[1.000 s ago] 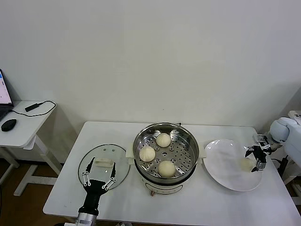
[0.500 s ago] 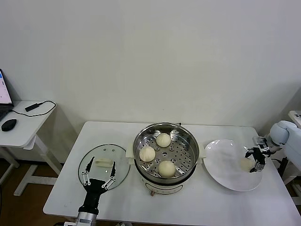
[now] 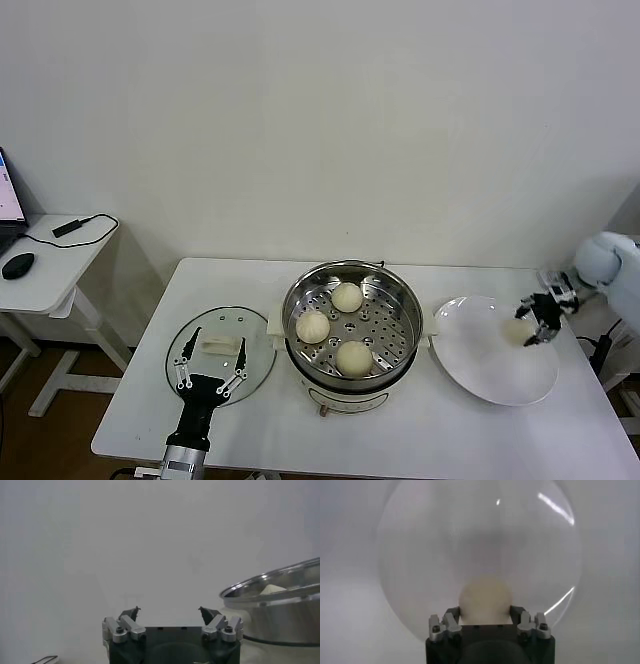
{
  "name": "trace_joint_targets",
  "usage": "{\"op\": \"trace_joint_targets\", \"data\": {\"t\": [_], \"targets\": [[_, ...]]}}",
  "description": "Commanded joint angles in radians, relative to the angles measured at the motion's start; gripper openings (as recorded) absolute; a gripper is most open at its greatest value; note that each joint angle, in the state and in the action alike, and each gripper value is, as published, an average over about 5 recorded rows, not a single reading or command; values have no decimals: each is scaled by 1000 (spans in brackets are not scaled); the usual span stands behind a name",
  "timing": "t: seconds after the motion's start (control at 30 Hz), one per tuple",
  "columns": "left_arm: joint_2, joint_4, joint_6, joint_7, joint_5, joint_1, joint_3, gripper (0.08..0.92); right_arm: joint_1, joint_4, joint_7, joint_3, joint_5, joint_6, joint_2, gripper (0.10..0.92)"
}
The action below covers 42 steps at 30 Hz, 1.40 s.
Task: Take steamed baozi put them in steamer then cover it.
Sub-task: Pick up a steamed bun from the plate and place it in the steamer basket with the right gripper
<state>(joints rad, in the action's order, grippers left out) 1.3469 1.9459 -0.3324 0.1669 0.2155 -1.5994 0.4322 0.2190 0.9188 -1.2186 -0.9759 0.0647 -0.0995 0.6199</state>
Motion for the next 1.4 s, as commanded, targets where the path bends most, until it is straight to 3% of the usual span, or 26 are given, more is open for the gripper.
{"op": "trace_joint_targets", "data": {"t": [0.03, 0.2, 0.37, 0.7, 1.4], "targets": [[-2, 3, 2, 0, 2, -1, -1, 823, 428, 241, -136, -333, 252, 87, 35, 679], [-3, 5, 0, 0, 5, -5, -1, 823, 611, 399, -107, -498, 491, 197, 120, 679], [-2, 8, 2, 0, 6, -4, -7, 823, 686, 511, -46, -568, 586, 253, 210, 679], [6, 8, 6, 1, 10, 7, -20, 823, 637, 577, 68, -636, 587, 326, 320, 679], [8, 15, 4, 7, 3, 5, 7, 823, 478, 450, 157, -625, 462, 339, 368, 679]]}}
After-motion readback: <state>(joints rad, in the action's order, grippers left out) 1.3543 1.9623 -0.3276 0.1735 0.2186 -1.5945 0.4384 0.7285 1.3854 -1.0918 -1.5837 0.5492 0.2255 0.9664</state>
